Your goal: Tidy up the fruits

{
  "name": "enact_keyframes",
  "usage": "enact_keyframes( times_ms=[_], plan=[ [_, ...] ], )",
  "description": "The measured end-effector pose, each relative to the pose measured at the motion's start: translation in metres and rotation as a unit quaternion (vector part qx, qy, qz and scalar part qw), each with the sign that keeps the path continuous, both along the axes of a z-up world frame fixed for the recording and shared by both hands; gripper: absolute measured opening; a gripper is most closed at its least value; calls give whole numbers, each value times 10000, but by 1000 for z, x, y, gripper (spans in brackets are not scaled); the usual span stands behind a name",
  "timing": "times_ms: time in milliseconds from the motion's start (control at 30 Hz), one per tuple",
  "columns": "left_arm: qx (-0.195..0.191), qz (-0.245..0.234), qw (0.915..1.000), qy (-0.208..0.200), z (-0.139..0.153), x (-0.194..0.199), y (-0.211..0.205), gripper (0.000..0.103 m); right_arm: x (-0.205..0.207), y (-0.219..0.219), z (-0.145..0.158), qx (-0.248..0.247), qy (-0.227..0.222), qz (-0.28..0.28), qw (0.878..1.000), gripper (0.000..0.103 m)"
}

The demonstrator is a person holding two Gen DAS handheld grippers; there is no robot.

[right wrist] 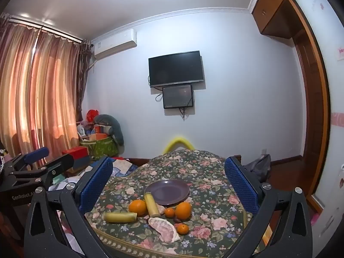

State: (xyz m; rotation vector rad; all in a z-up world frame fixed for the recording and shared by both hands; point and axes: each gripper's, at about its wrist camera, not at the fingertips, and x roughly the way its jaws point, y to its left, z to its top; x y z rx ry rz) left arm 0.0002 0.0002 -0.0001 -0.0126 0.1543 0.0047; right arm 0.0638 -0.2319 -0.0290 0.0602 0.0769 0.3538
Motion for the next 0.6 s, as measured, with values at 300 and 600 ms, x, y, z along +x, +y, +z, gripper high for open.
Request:
enact_keyframes(
  times_ms=[300,600],
  plan=[
    [-146,-87,9998,122,-3,9,10,103,1,2,4,-64,55,-23,10000,103],
    [-124,-58,9998,147,-3,12,9,103,7,3,0,-53,53,-13,10000,103]
  ],
)
